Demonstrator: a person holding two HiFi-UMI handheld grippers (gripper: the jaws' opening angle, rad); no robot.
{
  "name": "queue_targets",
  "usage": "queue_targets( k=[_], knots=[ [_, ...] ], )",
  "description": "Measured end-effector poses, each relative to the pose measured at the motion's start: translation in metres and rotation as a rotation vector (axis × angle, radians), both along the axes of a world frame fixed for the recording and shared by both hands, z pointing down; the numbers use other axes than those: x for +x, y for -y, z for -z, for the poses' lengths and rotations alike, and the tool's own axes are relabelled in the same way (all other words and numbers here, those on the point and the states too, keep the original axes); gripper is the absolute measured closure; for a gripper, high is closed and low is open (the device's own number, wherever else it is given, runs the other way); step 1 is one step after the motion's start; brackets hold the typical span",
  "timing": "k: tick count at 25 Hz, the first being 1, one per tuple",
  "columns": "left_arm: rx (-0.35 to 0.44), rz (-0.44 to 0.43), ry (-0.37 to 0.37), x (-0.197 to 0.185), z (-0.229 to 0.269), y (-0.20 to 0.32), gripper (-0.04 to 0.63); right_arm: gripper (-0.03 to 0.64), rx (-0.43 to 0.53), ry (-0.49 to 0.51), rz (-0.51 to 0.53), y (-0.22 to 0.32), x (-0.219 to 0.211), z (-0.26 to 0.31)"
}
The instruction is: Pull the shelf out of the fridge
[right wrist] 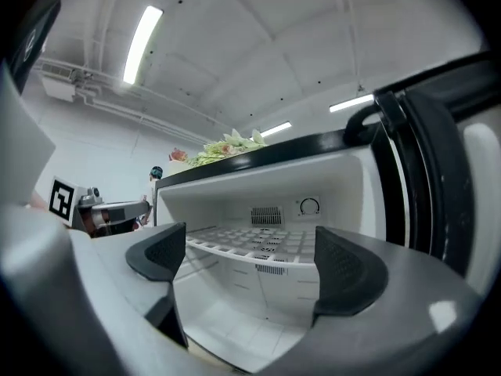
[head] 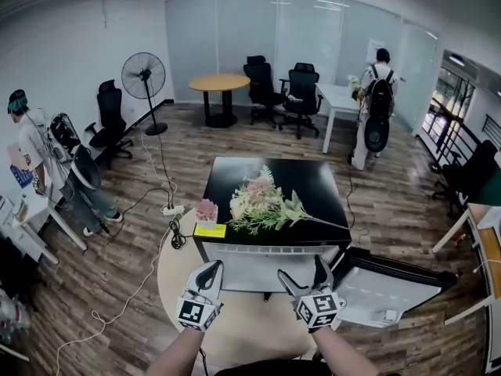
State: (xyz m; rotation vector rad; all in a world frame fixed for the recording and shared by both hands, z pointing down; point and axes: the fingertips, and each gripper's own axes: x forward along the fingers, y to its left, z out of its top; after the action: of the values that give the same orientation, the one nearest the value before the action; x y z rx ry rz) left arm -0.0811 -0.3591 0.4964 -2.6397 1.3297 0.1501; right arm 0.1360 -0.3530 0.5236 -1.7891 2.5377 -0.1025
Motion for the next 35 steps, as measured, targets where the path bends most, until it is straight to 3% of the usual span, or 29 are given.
queue_targets(
  k=[7, 19, 26, 35],
  knots=[
    [-0.008, 0.002, 0.014, -0.002, -0.004, 0.002, 0.595, 0.112, -0.137, 0.360, 0.004, 0.018, 0.005, -0.017],
    [0.003, 0.004, 0.014, 0.000, -0.001, 0.001, 0.595, 0.209, -0.308, 0.681, 0.055, 0.031, 0.001, -0.037],
    [0.003, 0.003, 0.013, -0.002, 0.000, 0.001, 0.595, 0.255, -0.357, 0.785, 0.067, 0.043, -0.006, -0.041],
    [0.003, 0.019, 0.021, -0.010, 0.000, 0.001, 0.595, 0.293, -0.461, 1.058, 0.073, 0.067, -0.006, -0.064]
  ],
)
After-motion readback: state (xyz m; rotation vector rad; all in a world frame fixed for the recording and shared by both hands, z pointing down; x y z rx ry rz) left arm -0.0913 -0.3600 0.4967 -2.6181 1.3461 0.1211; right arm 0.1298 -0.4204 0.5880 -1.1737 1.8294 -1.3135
